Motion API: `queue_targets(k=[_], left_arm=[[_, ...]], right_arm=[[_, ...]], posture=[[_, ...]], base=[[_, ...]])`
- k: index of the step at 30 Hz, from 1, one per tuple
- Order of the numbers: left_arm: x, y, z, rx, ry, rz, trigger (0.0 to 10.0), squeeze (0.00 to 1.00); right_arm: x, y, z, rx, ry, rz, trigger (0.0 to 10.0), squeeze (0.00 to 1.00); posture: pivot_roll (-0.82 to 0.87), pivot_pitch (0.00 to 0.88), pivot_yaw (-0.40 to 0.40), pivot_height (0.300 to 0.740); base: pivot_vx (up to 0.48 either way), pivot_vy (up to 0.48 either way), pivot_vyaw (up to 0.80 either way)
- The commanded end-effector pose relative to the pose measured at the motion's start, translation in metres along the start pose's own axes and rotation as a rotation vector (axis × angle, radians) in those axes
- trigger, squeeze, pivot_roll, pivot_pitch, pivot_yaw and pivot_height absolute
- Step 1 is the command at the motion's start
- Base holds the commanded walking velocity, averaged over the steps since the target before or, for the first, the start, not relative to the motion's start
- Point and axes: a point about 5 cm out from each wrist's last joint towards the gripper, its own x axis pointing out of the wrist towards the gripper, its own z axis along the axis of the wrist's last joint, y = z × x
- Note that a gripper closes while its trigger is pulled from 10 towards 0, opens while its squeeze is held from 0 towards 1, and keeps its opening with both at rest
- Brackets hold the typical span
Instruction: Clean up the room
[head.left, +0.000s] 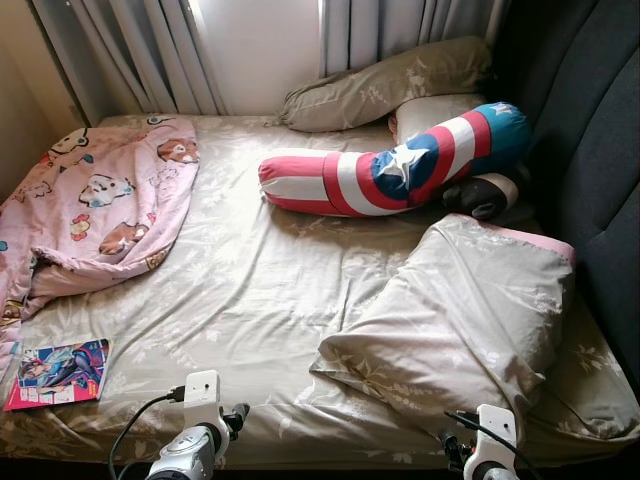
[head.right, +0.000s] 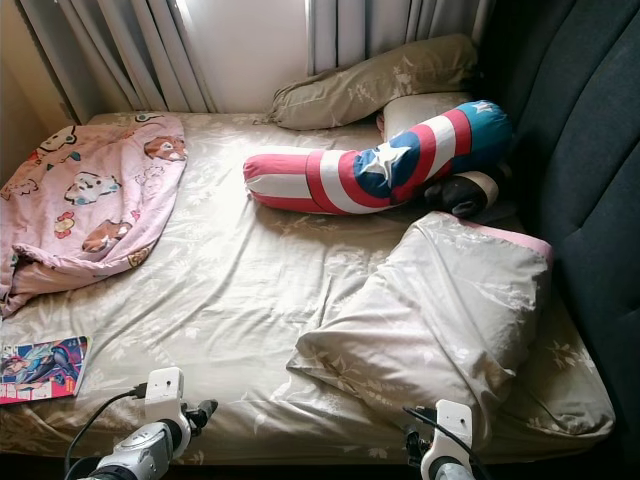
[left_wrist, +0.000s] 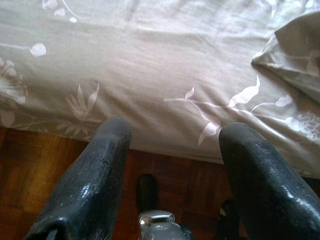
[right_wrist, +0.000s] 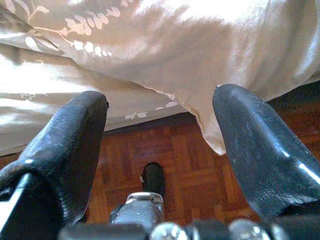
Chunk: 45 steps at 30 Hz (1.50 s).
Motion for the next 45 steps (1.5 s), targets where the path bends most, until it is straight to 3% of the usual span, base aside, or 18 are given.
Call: queue_targets(k=[1,8,25,34,45], left_arm=[[0.0,0.002,-0.002,0.006,0.012,0.002,10.0,0.0],[-0.001,0.002,-0.003,0.005,0.013,0.0,10.0,0.0],[-0.001,0.0,0.007,0.016,-0.078,-0.02,10.0,0.0],[-0.001,0.0,0.008,0.028,-0.08,-0.029,10.0,0.0],[-0.001,0.0,0.007,0.031,-0.074,-0.025,10.0,0.0]], right_arm=[[0.0,0.001,0.003,-0.001,-0.019,0.004,10.0,0.0],[0.0,0.001,0.0,-0.002,-0.016,0.005,10.0,0.0],[0.0,0.0,0.004,0.02,-0.047,-0.006,10.0,0.0],[0.0,0.0,0.005,0.031,-0.056,-0.014,10.0,0.0],[0.0,0.0,0.006,0.038,-0.073,-0.026,10.0,0.0]], posture=[[-0.01,0.0,0.017,0.74],[-0.01,0.0,0.018,0.74],[-0.01,0.0,0.015,0.74],[-0.01,0.0,0.017,0.74],[-0.01,0.0,0.016,0.74]], base=[[0.259,0.0,0.0],[0.286,0.0,0.0],[0.0,0.0,0.0],[0.0,0.0,0.0],[0.0,-0.408,0.0]])
